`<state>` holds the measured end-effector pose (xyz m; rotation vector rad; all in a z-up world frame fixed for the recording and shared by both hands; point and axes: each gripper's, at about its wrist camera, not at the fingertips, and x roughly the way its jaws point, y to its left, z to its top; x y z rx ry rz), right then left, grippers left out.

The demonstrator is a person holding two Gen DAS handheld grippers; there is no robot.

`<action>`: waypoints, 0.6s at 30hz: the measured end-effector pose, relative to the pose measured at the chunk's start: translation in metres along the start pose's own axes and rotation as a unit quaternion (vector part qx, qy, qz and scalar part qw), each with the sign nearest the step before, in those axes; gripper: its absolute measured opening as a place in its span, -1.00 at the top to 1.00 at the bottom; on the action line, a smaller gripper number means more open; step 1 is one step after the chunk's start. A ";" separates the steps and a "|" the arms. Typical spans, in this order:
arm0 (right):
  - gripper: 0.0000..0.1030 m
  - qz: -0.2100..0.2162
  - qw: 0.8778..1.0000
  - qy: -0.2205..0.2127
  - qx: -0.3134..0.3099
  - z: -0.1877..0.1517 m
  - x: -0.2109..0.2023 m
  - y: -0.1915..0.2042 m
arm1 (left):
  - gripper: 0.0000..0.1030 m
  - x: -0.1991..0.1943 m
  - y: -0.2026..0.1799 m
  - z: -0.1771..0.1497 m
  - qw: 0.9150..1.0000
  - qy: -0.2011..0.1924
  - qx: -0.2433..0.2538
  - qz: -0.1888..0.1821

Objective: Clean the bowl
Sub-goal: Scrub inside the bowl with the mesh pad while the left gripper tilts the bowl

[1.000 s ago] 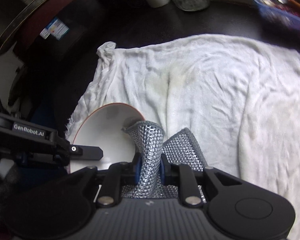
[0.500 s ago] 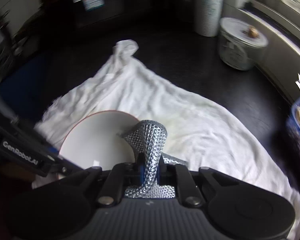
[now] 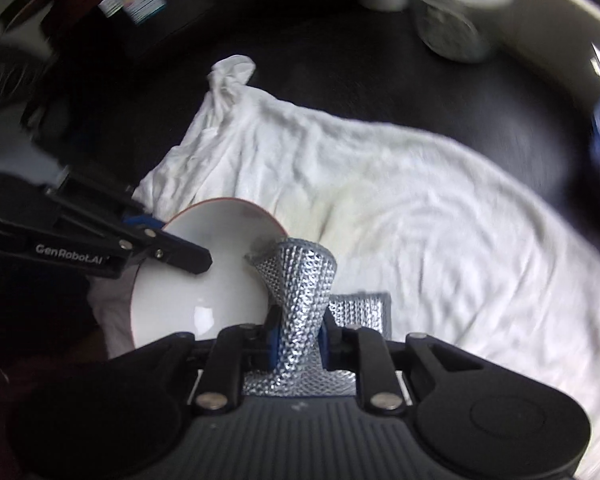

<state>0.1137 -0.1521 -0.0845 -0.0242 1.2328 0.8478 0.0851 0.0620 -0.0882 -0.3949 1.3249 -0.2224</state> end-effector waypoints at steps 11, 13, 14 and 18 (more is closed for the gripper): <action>0.67 -0.013 0.992 -0.077 0.100 -0.037 -0.003 0.010 | 0.84 -0.007 0.016 -0.061 0.980 -0.037 -0.193 -0.024; 0.68 -0.024 0.993 -0.089 0.070 -0.040 -0.003 0.016 | 0.83 -0.006 0.006 -0.059 0.990 -0.038 -0.139 -0.013; 0.67 -0.032 0.994 -0.093 0.048 -0.039 -0.003 0.019 | 0.83 -0.005 0.000 -0.057 0.994 -0.040 -0.104 -0.005; 0.68 -0.081 0.989 -0.115 -0.041 -0.030 -0.012 0.031 | 0.83 -0.004 -0.013 -0.049 0.997 -0.075 -0.010 0.001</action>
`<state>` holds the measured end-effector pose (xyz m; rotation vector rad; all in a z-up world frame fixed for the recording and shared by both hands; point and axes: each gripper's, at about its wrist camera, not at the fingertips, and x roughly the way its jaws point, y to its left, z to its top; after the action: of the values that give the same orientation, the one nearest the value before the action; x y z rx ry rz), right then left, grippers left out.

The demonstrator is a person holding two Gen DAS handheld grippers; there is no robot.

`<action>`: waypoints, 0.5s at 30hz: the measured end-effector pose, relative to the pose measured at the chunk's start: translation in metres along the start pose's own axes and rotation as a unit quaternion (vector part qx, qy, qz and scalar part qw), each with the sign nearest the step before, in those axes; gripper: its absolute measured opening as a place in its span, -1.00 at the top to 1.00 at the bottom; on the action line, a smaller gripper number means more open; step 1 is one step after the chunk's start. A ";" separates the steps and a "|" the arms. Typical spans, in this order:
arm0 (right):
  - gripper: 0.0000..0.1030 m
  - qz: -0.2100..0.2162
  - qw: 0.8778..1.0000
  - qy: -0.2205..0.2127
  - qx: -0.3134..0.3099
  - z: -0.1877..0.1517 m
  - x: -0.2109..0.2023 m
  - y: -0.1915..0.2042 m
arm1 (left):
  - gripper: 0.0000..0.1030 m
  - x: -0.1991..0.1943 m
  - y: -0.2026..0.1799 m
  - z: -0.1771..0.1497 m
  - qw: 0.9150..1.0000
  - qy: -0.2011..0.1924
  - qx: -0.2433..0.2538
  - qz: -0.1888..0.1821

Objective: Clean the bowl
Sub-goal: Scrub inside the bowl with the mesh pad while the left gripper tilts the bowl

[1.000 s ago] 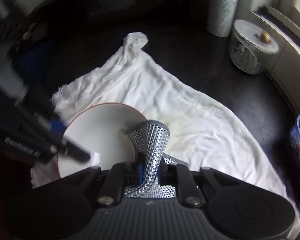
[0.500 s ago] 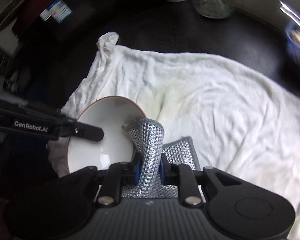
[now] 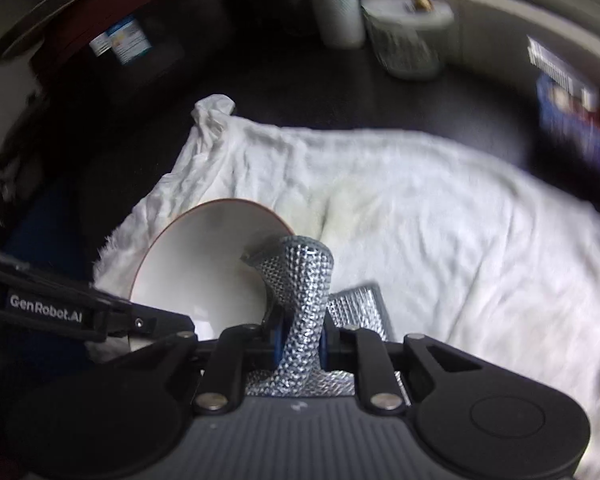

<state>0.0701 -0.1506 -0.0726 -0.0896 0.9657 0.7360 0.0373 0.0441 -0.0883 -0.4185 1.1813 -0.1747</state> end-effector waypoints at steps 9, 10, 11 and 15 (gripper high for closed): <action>0.80 -0.082 0.960 -0.072 -0.259 -0.010 -0.004 0.028 | 0.82 -0.004 -0.032 -0.006 0.976 -0.075 0.200 0.040; 0.79 -0.091 0.952 -0.071 -0.282 -0.013 -0.004 0.032 | 0.82 -0.006 -0.036 -0.003 0.972 -0.074 0.220 0.042; 0.78 -0.100 0.946 -0.068 -0.299 -0.016 -0.003 0.035 | 0.81 -0.010 -0.040 -0.001 0.965 -0.075 0.246 0.048; 0.77 -0.122 0.928 -0.063 -0.347 -0.016 -0.003 0.048 | 0.87 -0.014 -0.065 -0.003 0.915 -0.081 0.385 0.090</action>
<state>0.0285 -0.1216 -0.0675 -0.7605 0.5208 0.8121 0.0345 -0.0112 -0.0509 0.3657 0.8928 -0.4174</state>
